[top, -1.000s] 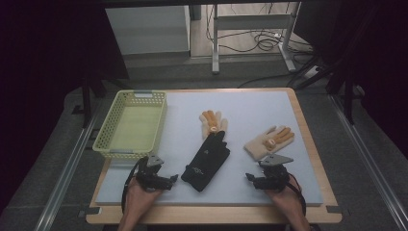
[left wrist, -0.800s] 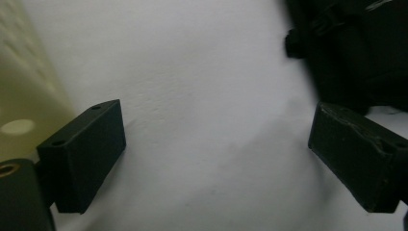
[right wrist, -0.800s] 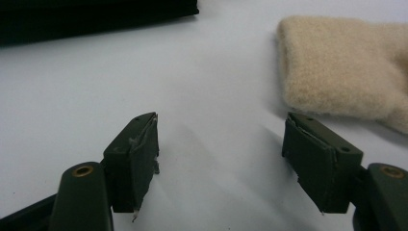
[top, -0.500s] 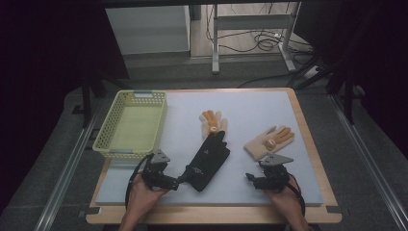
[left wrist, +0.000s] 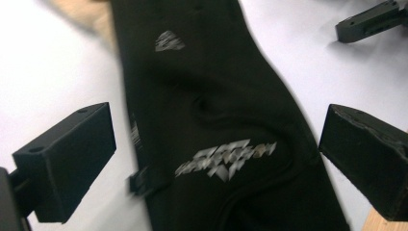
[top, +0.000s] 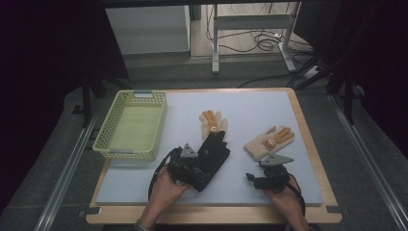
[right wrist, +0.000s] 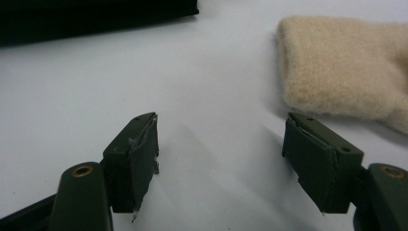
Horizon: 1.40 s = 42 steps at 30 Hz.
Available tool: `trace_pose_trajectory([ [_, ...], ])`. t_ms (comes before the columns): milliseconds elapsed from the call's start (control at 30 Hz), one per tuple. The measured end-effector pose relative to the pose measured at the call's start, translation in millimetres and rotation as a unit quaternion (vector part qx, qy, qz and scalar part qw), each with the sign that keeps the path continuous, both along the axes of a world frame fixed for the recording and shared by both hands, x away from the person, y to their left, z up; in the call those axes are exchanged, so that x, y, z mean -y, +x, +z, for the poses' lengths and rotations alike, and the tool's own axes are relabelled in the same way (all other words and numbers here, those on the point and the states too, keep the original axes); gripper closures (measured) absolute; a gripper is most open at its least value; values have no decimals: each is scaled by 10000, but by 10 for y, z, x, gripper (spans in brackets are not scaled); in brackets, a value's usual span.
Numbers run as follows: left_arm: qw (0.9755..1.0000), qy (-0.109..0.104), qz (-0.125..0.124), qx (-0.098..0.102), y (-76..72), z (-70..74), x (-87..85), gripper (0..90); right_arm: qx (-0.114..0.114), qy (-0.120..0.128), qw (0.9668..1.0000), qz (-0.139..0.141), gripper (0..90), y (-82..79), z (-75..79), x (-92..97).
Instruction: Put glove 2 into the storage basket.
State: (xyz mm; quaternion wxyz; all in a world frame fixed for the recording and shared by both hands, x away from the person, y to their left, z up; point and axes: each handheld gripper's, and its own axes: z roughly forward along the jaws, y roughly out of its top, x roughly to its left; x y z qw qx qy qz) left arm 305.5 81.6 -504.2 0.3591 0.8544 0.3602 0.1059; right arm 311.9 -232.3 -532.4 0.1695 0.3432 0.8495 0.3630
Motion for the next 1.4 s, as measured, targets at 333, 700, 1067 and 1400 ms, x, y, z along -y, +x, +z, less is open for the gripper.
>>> trace_pose_trajectory([
  [333, 9985, 481, 257, -66, 159, -231, 118, 0, -6, 9, 10000, 0, 281, -1, 0, -2],
  [700, 9969, 750, 65, -237, 116, -283, 246, 12, -6, 6, 10000, 0, 280, -1, -1, -2],
  [1067, 9988, 368, 71, -302, 213, -224, -41, 524, -8, 13, 10000, -1, 280, -1, -1, -4],
  [1400, 9996, 221, 106, -106, 160, 91, -218, 630, -5, 6, 10000, 2, 280, 1, -1, -2],
])
